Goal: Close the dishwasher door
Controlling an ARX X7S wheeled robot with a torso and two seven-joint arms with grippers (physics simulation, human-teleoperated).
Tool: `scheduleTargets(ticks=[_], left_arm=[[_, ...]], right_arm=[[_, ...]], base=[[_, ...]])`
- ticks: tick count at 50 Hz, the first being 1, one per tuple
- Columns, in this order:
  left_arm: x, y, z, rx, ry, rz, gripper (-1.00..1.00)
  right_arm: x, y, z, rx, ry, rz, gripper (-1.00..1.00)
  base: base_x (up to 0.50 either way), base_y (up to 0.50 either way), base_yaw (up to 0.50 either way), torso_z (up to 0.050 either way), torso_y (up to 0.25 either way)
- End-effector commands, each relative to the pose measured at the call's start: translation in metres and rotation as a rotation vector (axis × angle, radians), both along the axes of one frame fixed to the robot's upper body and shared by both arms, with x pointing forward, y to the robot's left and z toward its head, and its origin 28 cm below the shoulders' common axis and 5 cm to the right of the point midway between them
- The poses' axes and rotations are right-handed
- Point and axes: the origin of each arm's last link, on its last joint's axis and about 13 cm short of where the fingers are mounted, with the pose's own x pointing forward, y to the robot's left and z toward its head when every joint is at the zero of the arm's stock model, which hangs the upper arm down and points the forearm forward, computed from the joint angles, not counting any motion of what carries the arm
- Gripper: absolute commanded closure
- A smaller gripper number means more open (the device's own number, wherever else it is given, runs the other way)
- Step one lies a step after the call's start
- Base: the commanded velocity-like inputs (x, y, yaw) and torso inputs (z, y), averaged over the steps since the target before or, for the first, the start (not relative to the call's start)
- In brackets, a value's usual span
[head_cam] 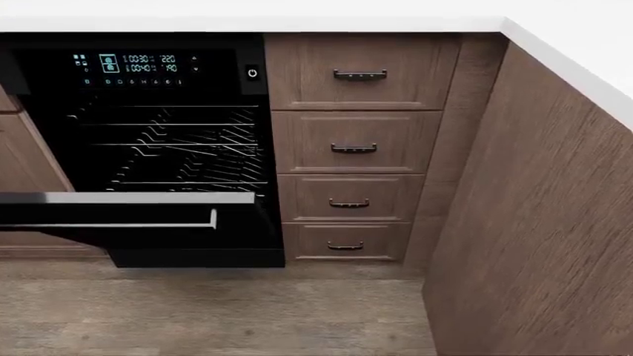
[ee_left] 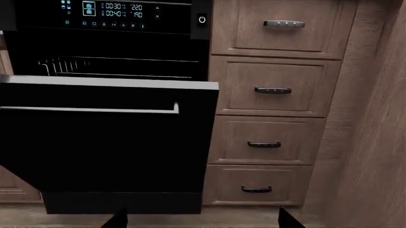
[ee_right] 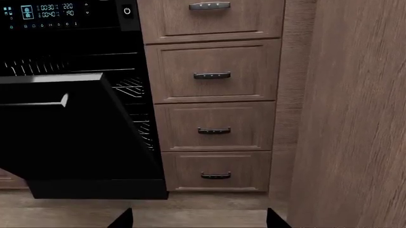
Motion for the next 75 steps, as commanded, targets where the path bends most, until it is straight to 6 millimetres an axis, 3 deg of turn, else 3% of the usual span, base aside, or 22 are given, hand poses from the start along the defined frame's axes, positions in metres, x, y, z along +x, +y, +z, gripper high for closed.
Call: scheduleTargets(ticks=[1, 75], left_arm=[[0.0004, -0.0004, -0.0004, 0.000, 0.001, 0.000, -1.00], [0.0001, -0.0001, -0.0010, -0.001, 0.004, -0.001, -1.00]], right_arm=[[-0.0008, 0.0002, -0.0003, 0.000, 0.000, 0.000, -1.00], [-0.0015, 0.0006, -0.0003, 0.000, 0.001, 0.000, -1.00]], base=[[0.00, 0.00, 0.00, -0.020, 0.000], [0.00, 0.00, 0.00, -0.020, 0.000]])
